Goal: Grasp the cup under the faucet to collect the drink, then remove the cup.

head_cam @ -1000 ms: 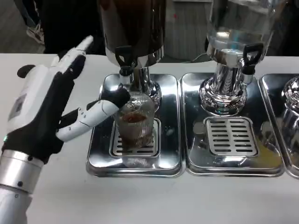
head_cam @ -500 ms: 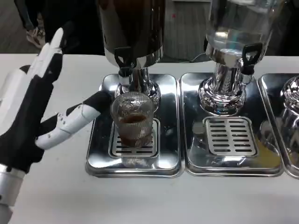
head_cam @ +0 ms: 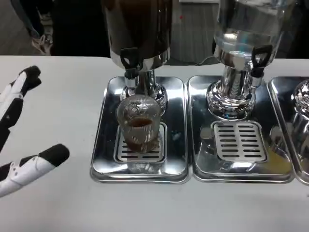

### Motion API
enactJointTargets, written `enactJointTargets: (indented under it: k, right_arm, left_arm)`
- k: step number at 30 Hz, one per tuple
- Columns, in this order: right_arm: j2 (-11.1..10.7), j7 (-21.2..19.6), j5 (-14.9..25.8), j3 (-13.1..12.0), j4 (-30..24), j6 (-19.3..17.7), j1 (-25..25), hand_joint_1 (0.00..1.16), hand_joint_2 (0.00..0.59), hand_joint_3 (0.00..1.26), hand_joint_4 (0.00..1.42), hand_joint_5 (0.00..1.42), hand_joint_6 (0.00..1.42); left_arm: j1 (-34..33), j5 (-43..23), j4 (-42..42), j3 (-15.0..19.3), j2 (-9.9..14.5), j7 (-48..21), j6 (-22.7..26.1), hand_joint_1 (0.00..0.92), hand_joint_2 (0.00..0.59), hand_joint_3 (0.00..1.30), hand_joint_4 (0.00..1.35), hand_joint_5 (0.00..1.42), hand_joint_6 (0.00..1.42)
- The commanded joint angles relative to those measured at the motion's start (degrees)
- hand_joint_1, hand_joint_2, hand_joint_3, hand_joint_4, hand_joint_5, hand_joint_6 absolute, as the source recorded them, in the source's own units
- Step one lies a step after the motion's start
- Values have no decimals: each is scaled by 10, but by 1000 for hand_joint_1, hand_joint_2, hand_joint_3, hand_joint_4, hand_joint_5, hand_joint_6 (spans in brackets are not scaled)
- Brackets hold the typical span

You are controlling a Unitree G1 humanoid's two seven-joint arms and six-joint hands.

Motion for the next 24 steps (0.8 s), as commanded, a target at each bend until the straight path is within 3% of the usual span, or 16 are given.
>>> enactJointTargets:
  k: [1,4,8,17,24]
  right_arm:
    - [2,15,4,18,16,19,-28,732,414,365,373,313,247]
    - [2,21,8,30,26,28,-45,733,402,349,367,306,252]
    - [1,25,7,42,32,37,-60,741,366,323,350,302,255]
    - [-14,39,17,60,55,45,-98,765,290,218,247,236,245]
    - [-35,65,84,68,116,20,-147,775,269,167,192,202,244]
  left_arm:
    - [8,8,31,30,41,-21,-36,0,0,0,0,0,0]
    - [13,16,56,47,65,-29,-55,0,0,0,0,0,0]
    - [19,7,89,58,73,-31,-79,0,0,0,0,0,0]
    - [17,-90,186,57,61,-57,-127,0,0,0,0,0,0]
    - [4,-103,258,45,61,-63,-180,0,0,0,0,0,0]
